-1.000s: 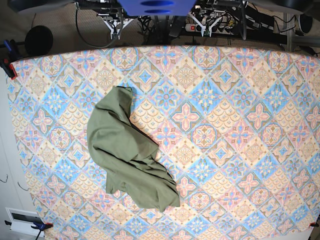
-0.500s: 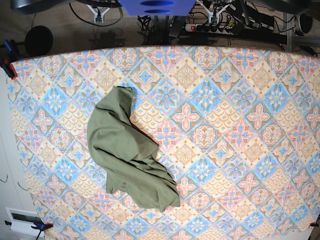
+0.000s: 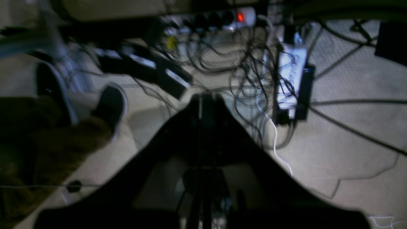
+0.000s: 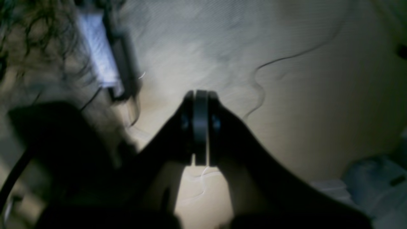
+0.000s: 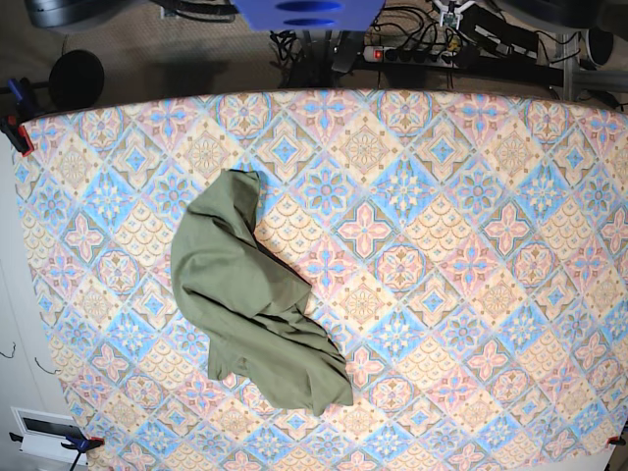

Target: Layout the t-shirt on the table in an organized manner, then fold the t-shirt properly

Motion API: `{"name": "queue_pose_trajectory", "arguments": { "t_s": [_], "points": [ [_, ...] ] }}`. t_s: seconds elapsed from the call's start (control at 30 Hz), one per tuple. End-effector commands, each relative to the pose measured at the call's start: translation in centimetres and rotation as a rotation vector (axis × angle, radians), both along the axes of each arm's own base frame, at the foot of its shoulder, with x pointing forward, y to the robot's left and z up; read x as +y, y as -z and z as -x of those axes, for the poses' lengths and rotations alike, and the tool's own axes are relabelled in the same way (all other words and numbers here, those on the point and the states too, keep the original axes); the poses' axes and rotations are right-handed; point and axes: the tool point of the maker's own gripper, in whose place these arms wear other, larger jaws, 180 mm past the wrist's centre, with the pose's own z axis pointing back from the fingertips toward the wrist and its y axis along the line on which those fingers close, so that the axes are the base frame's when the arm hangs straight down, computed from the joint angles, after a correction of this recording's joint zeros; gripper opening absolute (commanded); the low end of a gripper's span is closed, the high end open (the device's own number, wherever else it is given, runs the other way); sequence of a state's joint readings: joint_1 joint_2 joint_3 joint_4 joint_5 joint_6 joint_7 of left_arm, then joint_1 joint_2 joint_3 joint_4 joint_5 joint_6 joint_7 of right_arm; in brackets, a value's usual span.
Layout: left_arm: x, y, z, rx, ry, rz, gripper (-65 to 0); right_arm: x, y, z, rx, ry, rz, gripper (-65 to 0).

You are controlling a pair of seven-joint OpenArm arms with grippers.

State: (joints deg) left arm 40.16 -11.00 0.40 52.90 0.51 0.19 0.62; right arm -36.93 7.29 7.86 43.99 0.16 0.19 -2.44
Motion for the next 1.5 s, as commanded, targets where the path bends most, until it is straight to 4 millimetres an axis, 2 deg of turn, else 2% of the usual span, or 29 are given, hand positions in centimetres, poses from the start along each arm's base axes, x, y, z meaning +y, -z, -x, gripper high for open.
{"name": "queue_pose_trajectory", "arguments": {
  "t_s": [0.0,0.2,0.3,0.43,0.53,0.57,0.67,0.8,0.93,1.03,1.1,1.33,1.47],
  "points": [
    [0.7,-1.0,0.3,-0.019,0.017,-0.008,-65.0,-1.5,-1.1,0.8,-0.005,0.003,0.034,-65.0],
    [-0.6,-5.0,-1.8,-0.138,0.056,0.020,-65.0,-4.1,-4.3,0.2,-0.077,0.004,0.102,-65.0],
    [-1.5,-7.2,-3.1,-0.198,0.072,0.037,-65.0,-5.1,-6.2,-0.7,-0.125,-0.011,0.134,-65.0],
    [-2.0,-10.5,-5.7,-0.232,0.109,0.043,-65.0,-6.9,-9.9,-3.4,-0.225,-0.043,0.196,-65.0],
    [-3.0,-13.1,-8.8,-0.279,0.068,0.089,-65.0,-7.9,-13.1,-5.8,-0.309,-0.074,0.242,-65.0],
    [-3.2,-14.2,-10.0,-0.302,0.070,0.101,-65.0,-7.8,-13.9,-6.6,-0.334,-0.087,0.247,-65.0],
    [-3.9,-17.1,-11.8,-0.330,0.077,0.147,-65.0,-7.3,-16.4,-9.1,-0.400,-0.130,0.257,-65.0],
    [-5.3,-19.9,-13.9,-0.379,0.072,0.196,-65.0,-7.0,-19.6,-12.8,-0.460,-0.149,0.283,-65.0],
    [-5.6,-20.6,-14.8,-0.409,0.074,0.204,-65.0,-6.0,-22.5,-16.1,-0.557,-0.101,0.241,-65.0],
    [-5.6,-20.9,-16.2,-0.446,0.078,0.203,-65.0,-5.3,-22.6,-16.8,-0.590,0.009,0.149,-65.0],
    [-5.6,-21.1,-17.0,-0.469,0.075,0.205,-64.9,-5.4,-23.2,-19.5,-0.657,0.053,0.081,-64.9],
    [-5.7,-22.8,-21.9,-0.599,0.087,0.202,-64.8,-4.8,-24.5,-26.9,-0.772,0.130,-0.099,-64.8],
    [-5.6,-23.5,-24.6,-0.637,0.093,0.194,-64.8,-4.5,-25.5,-30.3,-0.809,0.130,-0.135,-64.7]
  ]
}}
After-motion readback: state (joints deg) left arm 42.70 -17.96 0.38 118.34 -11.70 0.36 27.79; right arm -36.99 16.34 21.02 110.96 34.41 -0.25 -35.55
